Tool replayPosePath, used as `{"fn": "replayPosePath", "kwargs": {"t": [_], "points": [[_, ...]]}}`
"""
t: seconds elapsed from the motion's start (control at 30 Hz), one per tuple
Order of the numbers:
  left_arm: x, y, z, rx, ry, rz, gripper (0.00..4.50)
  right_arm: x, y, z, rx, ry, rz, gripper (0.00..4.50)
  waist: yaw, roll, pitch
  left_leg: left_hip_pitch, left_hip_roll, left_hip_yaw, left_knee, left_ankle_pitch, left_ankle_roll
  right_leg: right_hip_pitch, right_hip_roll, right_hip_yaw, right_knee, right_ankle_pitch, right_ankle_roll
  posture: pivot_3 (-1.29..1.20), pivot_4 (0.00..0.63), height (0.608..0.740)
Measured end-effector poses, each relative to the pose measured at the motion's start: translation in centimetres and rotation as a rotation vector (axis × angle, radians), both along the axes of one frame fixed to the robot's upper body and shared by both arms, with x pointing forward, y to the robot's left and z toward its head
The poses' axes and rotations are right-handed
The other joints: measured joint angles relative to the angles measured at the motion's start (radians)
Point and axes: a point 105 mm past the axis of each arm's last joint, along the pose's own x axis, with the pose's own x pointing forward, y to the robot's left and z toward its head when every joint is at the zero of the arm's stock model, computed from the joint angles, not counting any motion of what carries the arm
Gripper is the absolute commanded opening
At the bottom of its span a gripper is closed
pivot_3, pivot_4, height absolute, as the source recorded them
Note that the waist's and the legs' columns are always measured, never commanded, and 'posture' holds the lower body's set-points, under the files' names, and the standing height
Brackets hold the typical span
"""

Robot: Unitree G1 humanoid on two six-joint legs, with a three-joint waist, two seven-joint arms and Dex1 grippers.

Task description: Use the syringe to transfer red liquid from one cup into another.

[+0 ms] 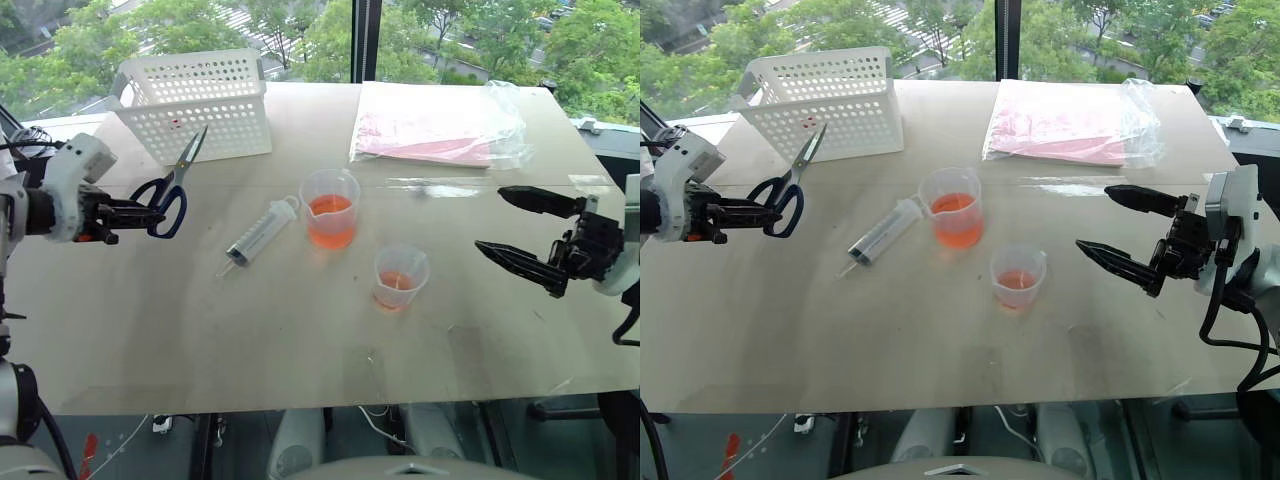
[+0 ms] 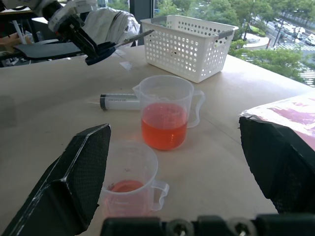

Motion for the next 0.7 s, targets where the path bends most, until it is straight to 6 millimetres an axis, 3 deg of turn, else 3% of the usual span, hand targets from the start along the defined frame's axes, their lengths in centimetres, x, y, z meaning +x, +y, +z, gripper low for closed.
{"fn": "replayPosePath", "kwargs": {"t": [0.23,0.7], "points": [[0.7,0.7,-3.2,0.051,0.069,0.010,0.77,-0.6,-0.2,-1.2,-0.033,0.048,0.009,4.50,-0.004,-0.001,-0.001,0.000,0.000,0.000,0.000,0.000,0.000,0.000,0.000,0.000,-0.001,0.002,0.002,0.00,0.150,0.740],[-0.3,1.4,-5.6,0.094,0.172,0.023,0.77,-2.3,1.5,1.3,-0.029,-0.015,0.182,4.50,-0.006,-0.001,-0.001,0.000,0.001,0.000,0.000,0.000,0.000,0.000,0.000,0.000,0.000,0.002,0.002,0.00,0.150,0.740]]}}
